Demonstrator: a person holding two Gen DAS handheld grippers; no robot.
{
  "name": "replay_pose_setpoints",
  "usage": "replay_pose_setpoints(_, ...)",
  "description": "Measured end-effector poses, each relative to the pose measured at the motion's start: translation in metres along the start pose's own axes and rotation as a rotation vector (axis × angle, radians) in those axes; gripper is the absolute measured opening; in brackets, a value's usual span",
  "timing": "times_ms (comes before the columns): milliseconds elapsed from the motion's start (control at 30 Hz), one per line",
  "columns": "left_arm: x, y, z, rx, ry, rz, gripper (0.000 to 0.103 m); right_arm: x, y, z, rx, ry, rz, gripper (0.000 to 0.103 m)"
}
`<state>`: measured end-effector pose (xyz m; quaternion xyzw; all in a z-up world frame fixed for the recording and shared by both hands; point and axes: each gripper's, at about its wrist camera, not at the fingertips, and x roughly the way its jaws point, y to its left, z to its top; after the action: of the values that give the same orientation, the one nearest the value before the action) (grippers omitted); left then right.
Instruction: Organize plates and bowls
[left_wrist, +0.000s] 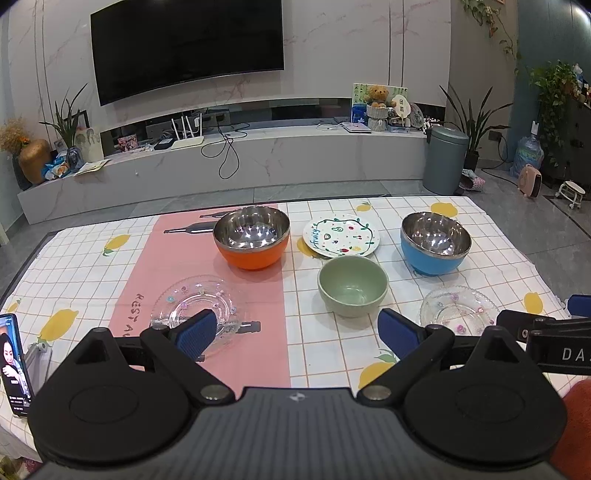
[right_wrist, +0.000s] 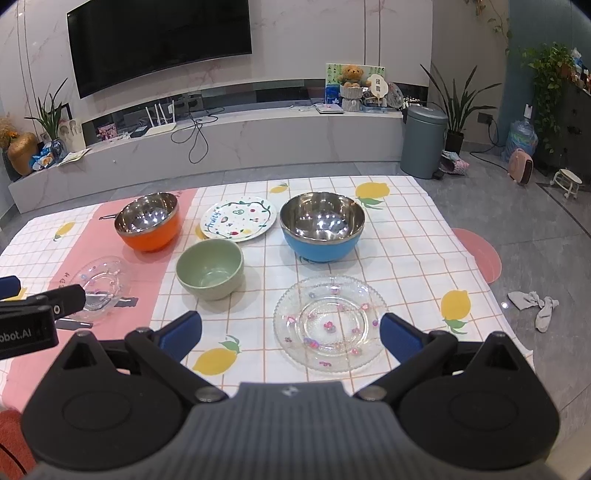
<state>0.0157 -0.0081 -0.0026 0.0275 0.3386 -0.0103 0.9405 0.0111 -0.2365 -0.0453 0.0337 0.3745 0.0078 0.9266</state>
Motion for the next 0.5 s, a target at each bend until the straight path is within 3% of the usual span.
replay_pose_setpoints(500,0.0035,0.0024,0.0,-0.002,0.001,0.002,0.103,0.0037,0.0023,0.0012,-0.004,0.004,-0.001,0.1)
